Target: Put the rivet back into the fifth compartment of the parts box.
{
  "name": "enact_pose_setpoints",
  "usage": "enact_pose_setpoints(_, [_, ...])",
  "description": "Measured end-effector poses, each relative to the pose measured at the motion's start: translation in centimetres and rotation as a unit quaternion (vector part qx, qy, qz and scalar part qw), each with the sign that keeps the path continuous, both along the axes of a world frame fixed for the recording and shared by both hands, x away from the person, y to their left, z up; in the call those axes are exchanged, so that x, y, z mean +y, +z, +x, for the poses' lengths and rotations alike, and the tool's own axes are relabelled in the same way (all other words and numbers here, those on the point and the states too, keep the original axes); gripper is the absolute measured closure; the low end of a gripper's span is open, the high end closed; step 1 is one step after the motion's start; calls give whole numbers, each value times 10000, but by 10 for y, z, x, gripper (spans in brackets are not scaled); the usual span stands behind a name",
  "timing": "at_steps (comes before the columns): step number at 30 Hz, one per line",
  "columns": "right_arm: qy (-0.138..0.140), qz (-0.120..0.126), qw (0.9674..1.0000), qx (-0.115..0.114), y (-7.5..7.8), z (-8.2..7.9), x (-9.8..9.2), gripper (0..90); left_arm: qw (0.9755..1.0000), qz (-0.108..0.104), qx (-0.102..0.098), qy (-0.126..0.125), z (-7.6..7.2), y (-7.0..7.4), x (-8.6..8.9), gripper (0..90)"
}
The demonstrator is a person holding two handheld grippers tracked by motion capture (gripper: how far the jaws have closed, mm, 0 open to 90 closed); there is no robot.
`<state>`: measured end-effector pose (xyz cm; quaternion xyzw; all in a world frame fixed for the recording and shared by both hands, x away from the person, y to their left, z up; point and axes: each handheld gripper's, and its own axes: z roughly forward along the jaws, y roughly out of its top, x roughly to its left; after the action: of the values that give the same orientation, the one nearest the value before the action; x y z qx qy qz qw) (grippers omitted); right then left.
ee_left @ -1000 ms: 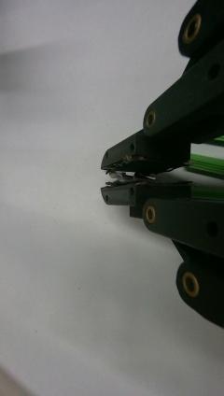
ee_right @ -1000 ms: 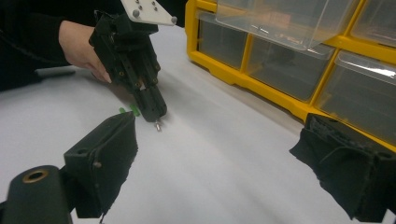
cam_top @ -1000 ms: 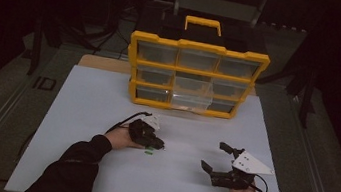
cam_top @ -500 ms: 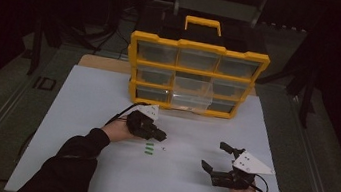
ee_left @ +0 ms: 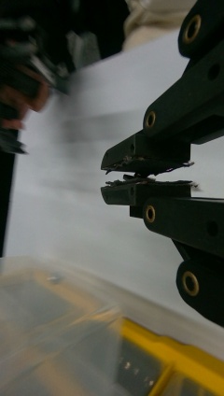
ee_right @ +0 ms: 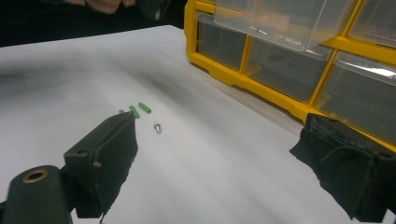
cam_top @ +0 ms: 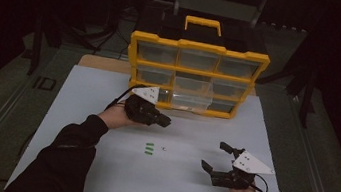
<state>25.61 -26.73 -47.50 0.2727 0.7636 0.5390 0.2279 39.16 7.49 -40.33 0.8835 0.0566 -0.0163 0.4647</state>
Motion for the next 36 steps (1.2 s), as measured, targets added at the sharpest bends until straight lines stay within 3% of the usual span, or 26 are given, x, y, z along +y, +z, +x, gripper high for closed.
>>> enact_pose_setpoints(2, [-1,6,10000,1,0,0,0,113,10000,-21,-41,-15,1,5,0,816])
enact_pose_setpoints(3, [-2,4,10000,-3,0,0,0,113,9999,-77,-84,-11,3,14,-1,815])
enact_pose_setpoints(10, [-1,13,10000,12,0,0,-1,112,9992,-262,-279,-65,8,46,-5,816])
enact_pose_setpoints(22, [7,28,10000,-1,0,0,-1,112,9968,-645,-462,110,27,80,-12,816])
enact_pose_setpoints(30, [5,22,10000,5,0,0,-1,113,9944,-878,-472,337,39,93,-23,816])
enact_pose_setpoints(36, [8,14,10000,0,-1,0,-2,113,9933,-890,-413,603,47,92,-33,816])
